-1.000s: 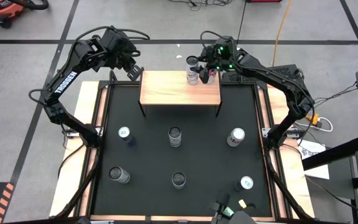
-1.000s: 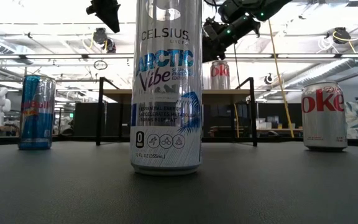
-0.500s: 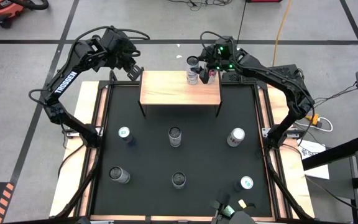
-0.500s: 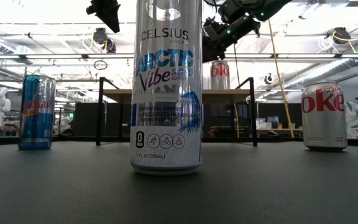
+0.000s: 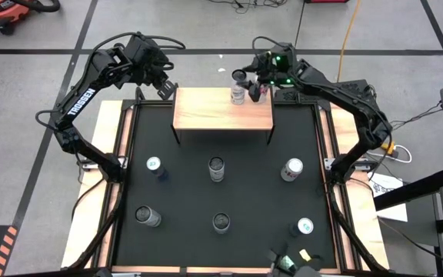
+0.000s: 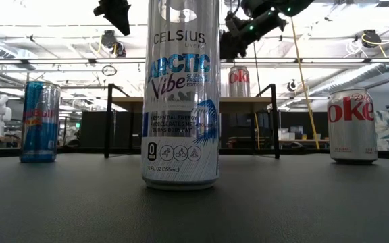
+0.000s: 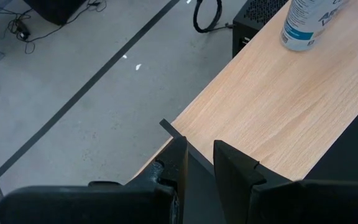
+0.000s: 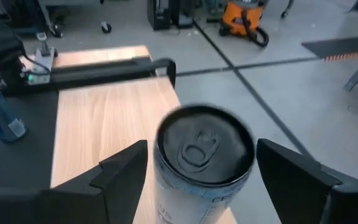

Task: Place canned beverage on shelf
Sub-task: Adjust the white and black soda can, then put the top left blue soda can on the shelf

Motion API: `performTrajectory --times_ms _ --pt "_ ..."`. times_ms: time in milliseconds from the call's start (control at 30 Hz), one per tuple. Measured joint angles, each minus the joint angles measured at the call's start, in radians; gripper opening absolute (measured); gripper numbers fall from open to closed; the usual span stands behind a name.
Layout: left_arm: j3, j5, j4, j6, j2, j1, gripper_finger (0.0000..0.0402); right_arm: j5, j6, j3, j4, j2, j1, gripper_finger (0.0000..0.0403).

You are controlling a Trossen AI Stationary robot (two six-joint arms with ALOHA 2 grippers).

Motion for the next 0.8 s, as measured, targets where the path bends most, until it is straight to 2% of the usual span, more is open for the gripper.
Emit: performTrajectory --times_ms 300,800 --pt "0.000 0.000 0.000 -0.001 0.000 0.000 0.0077 -0.003 0.046 0.000 -0.039 -0.133 0.012 0.0281" --pt "-0.013 0.000 -0.042 0.000 0.000 -0.003 0.0077 -0.003 0.051 0.000 -0.290 -0.271 0.030 0.0281"
